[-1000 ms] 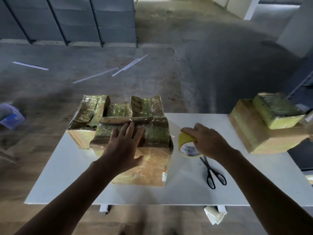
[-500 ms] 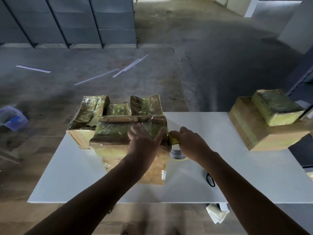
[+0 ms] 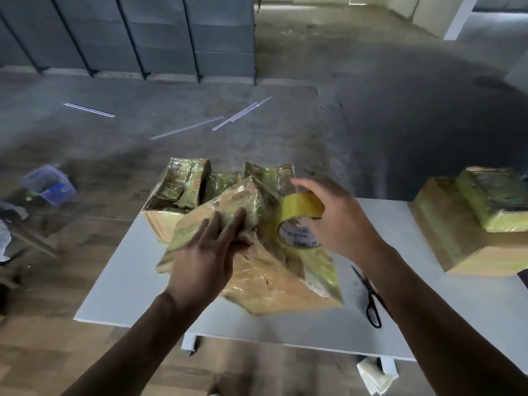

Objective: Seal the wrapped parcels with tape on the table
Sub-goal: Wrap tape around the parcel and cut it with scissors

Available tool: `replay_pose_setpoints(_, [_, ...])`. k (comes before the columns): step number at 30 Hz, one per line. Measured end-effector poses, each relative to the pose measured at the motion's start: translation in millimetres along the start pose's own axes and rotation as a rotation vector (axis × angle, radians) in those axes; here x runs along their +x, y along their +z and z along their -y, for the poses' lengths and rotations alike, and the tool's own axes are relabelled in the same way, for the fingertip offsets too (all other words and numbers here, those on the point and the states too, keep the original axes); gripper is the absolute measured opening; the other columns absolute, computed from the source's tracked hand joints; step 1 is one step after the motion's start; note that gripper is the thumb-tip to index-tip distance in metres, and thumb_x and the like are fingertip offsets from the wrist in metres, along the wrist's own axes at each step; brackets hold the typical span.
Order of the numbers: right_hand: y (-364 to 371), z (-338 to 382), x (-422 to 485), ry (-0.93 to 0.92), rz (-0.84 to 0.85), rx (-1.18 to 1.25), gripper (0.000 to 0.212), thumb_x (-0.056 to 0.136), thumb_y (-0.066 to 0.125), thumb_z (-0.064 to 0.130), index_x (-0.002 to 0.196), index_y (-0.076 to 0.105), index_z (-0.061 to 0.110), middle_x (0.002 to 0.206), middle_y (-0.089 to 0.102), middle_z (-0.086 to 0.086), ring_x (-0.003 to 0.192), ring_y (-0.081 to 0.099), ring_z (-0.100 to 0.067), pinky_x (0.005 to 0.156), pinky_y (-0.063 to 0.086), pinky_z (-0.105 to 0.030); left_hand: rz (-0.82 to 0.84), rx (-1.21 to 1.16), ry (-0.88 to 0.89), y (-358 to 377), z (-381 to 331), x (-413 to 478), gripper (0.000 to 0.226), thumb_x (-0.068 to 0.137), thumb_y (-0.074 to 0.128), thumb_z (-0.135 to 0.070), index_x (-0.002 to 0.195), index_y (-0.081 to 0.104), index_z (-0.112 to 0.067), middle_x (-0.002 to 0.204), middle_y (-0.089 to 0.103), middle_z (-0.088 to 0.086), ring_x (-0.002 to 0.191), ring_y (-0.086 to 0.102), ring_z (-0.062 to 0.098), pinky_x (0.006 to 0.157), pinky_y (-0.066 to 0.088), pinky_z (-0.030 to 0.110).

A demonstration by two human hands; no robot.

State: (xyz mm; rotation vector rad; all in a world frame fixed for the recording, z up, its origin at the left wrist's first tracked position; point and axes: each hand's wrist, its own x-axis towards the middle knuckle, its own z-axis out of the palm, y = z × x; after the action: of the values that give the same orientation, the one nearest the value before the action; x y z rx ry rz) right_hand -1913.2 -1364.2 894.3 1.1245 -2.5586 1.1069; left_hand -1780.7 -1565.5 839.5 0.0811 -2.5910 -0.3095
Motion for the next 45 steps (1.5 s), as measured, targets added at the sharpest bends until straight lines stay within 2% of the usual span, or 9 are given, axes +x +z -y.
replay_pose_setpoints(3, [4,23,8,-0.058,0.039,0.154,0.06,0.08,0.065,0.004,0.13,0.049,0.033,0.126,0.049,0.016,0.113,0.043,0.005,0.09,0.035,-0.005,-0.13,-0.237,-0.167,7,8,-30,0.057,0.09,0.054,-0.027,0.143,0.036,-0.03,0.136,0.056,0.014,0.106,0.066,0.032,0.068,0.057,0.034])
replay_pose_setpoints(8, [59,19,2,-0.095,0.21,0.153,0.058,0.086,0.065,0.004,0.127,0.043,0.039,0.123,0.046,0.012,0.087,0.049,0.007,0.07,0.038,-0.002,-0.04,-0.624,-0.391,42,34,-74,0.064,0.092,0.052,-0.027,0.145,0.025,-0.052,0.145,0.047,-0.006,0.13,0.047,0.007,0.101,0.046,0.027])
replay_pose_setpoints(13, [108,18,-5,-0.165,0.386,0.028,0.067,0.091,0.062,0.014,0.145,0.031,0.037,0.115,0.051,0.0,0.074,0.051,0.001,0.06,0.045,-0.015,0.11,-0.412,-0.402,42,72,-97,0.076,0.089,0.063,-0.035,0.151,0.02,-0.028,0.15,0.033,-0.01,0.134,0.042,0.013,0.097,0.041,0.027])
replay_pose_setpoints(18, [138,25,1,-0.139,0.376,0.08,0.078,0.088,0.063,0.009,0.145,0.024,0.043,0.111,0.043,0.006,0.088,0.051,-0.003,0.068,0.049,-0.018,0.344,-0.242,-0.164,27,94,-76,0.111,0.078,0.073,-0.048,0.151,-0.008,-0.028,0.157,-0.003,-0.015,0.142,-0.001,0.001,0.115,0.014,0.028])
replay_pose_setpoints(24, [139,19,5,-0.073,0.401,0.142,0.094,0.085,0.066,0.006,0.144,0.011,0.054,0.125,0.043,-0.002,0.096,0.059,-0.017,0.073,0.057,-0.032,0.279,-0.059,0.043,43,102,-58,0.097,0.071,0.078,-0.039,0.147,0.031,-0.001,0.153,0.033,0.014,0.144,0.021,0.026,0.113,0.029,0.049])
replay_pose_setpoints(29, [112,21,14,-0.091,0.425,0.01,0.09,0.083,0.065,0.004,0.146,0.017,0.047,0.131,0.045,-0.004,0.065,0.053,-0.007,0.053,0.046,-0.019,0.284,0.024,0.063,46,107,-57,0.097,0.066,0.084,-0.034,0.144,0.038,-0.001,0.147,0.043,0.015,0.139,0.033,0.029,0.111,0.027,0.048])
replay_pose_setpoints(34, [39,6,5,-0.091,0.407,-0.216,0.078,0.077,0.073,0.013,0.139,0.033,0.039,0.12,0.052,0.01,0.093,0.057,-0.012,0.069,0.045,-0.02,0.303,0.053,0.053,47,97,-48,0.103,0.064,0.086,-0.03,0.147,0.032,-0.001,0.148,0.042,0.014,0.137,0.038,0.033,0.11,0.028,0.049])
replay_pose_setpoints(39, [23,-4,-9,-0.234,0.466,-0.447,0.069,0.077,0.074,0.024,0.134,0.038,0.038,0.121,0.056,0.003,0.083,0.043,-0.009,0.068,0.028,-0.015,0.338,0.065,0.064,52,82,-44,0.105,0.065,0.085,-0.031,0.149,0.028,-0.005,0.152,0.036,0.011,0.138,0.035,0.035,0.109,0.03,0.054])
replay_pose_setpoints(45, [43,-27,-21,0.04,0.455,0.006,0.088,0.083,0.066,0.008,0.14,0.018,0.054,0.137,0.038,0.009,0.114,0.052,-0.015,0.079,0.056,-0.022,0.356,0.09,0.065,52,88,-41,0.093,0.073,0.08,-0.033,0.147,0.031,-0.005,0.153,0.034,0.012,0.14,0.031,0.033,0.112,0.025,0.053])
